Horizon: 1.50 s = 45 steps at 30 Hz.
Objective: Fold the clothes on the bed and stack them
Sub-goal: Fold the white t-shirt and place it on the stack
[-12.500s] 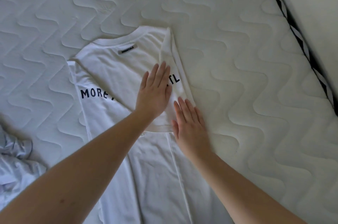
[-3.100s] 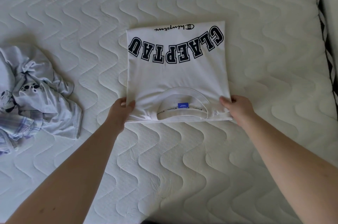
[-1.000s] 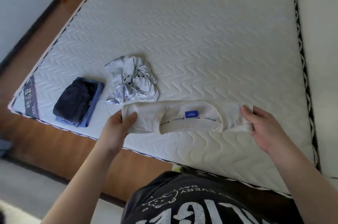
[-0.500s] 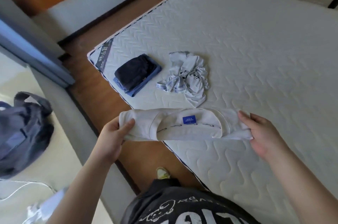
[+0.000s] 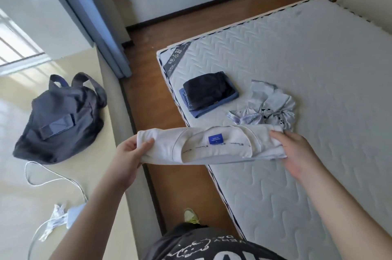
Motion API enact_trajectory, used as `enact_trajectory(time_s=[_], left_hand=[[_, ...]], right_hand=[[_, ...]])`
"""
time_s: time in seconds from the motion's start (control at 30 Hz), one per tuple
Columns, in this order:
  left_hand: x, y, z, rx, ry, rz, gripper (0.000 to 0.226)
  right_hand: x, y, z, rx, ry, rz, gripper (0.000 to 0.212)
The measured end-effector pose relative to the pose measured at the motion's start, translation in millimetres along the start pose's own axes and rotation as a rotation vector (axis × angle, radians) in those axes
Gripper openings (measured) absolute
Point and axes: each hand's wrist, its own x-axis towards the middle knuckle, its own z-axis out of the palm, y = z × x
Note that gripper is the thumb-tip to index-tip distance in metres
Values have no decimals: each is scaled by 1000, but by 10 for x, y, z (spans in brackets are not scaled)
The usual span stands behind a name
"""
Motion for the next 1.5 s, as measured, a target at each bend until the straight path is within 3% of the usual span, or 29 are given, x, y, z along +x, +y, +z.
enact_trajectory(time_s=[0.23, 0.43, 0.8, 0.97, 1.27, 1.5], left_hand=[[501, 219, -469, -55, 92, 52, 18], [896, 369, -724, -75, 99, 102, 21], [2089, 582, -838, -42, 196, 36, 25], [2508, 722, -928, -77, 231, -14, 17], [3213, 799, -1280, -173, 279, -112, 19], [3989, 875, -1670, -167, 235, -142, 19]], right_hand=[[529, -328, 873, -13, -31, -42, 9], [950, -555, 1359, -45, -46, -42, 7], [2285, -849, 2060, -121, -58, 50, 14], [2805, -1040, 2393, -164, -87, 93, 6], [3508, -1256, 3022, -197, -168, 56, 10], [4055, -1389, 3526, -242, -117, 35, 11]])
